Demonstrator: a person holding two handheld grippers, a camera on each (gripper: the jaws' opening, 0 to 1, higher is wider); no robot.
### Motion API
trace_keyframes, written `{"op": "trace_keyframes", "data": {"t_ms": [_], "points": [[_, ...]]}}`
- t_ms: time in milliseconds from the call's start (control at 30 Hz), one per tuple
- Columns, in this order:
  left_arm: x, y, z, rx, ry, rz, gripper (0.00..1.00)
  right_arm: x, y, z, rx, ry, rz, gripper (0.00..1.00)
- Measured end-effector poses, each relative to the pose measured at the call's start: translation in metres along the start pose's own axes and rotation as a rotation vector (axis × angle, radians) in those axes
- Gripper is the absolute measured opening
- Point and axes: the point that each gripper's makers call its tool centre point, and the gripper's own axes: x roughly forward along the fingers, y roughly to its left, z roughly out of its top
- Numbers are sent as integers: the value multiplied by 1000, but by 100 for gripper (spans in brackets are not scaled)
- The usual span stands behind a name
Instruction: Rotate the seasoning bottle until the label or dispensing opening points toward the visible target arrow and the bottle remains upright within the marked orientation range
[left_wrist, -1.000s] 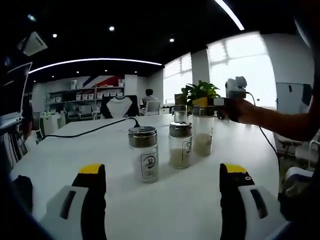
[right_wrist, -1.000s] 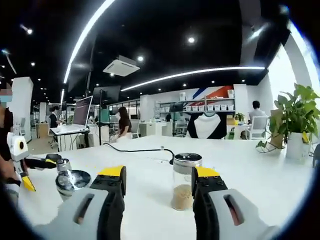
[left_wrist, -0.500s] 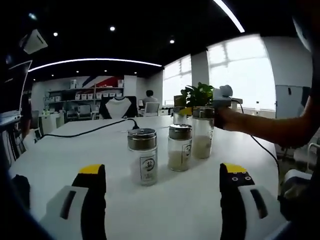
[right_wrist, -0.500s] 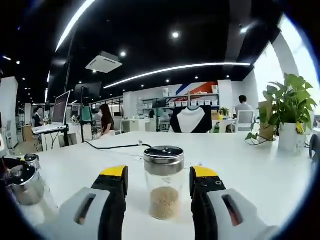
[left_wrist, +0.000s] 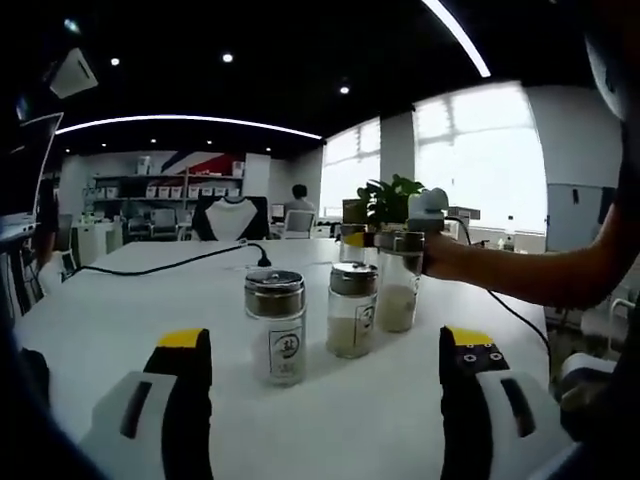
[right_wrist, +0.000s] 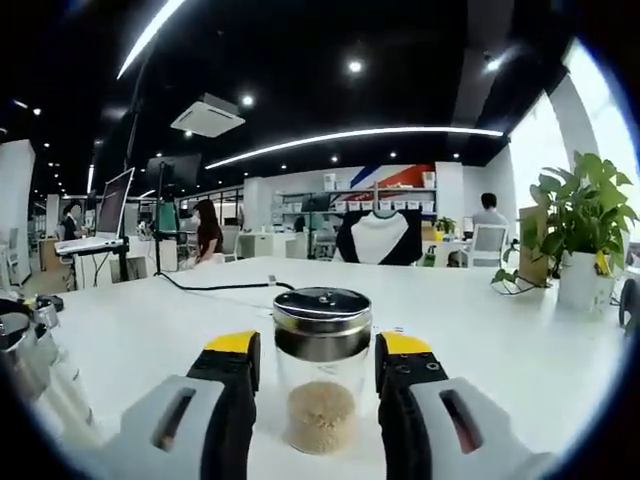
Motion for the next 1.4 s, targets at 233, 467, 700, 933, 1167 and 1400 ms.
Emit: {"op": "trace_keyframes", "data": {"t_ms": [233, 467, 700, 933, 1167, 1400], "points": [[-1, 4, 2, -45, -11, 9, 99, 0, 0, 2, 3, -9, 5, 36], [-3, 4, 4, -20, -20, 17, 100, -8, 2, 9, 12, -36, 33, 35], [-8, 11, 11, -6, -57, 52, 100, -29, 3, 35, 0, -79, 52, 35], [-9, 3, 23, -42, -117, 20, 100, -58, 6, 41, -17, -85, 66, 35], [-10, -7, 29, -17, -133, 0, 94, -89, 14, 33, 12, -84, 80, 35], [-14, -18, 33, 61, -128, -14, 97, -119, 24, 32, 30, -100, 87, 35]]}}
